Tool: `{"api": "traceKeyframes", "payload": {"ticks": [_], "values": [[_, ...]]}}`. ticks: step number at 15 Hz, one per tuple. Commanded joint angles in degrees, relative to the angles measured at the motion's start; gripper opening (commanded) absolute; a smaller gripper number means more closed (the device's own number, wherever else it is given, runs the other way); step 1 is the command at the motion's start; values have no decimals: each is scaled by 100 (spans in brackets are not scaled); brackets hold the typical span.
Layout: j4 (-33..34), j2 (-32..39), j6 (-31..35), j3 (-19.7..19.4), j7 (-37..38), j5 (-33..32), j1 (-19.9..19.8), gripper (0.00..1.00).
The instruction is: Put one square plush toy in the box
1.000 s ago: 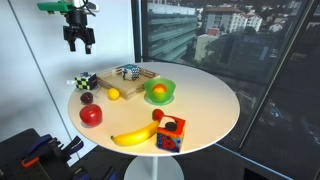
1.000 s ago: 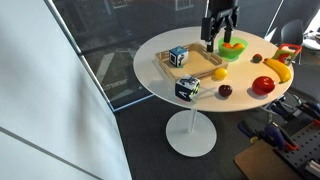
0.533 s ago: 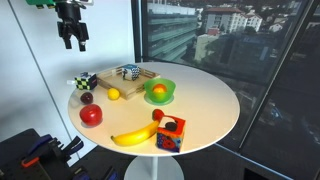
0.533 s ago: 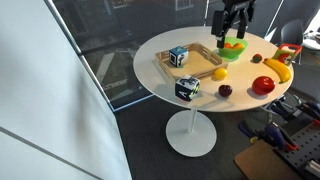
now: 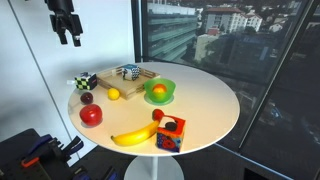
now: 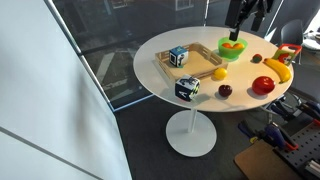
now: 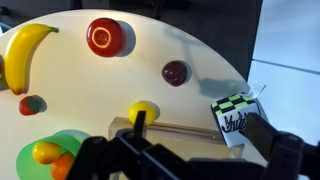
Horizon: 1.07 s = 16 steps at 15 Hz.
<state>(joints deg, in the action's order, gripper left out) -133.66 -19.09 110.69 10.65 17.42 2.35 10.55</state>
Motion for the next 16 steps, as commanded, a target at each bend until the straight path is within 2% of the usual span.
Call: {"api": "traceKeyframes", "payload": {"ticks": [1, 9, 10, 16], "values": [[-126, -393, -59, -51, -194, 188, -73, 100], [186, -379, -865, -284, -1102, 648, -47, 100], [47, -367, -559, -162, -879, 543, -83, 100], [33, -350, -586, -146, -896, 545, -81, 100]]}}
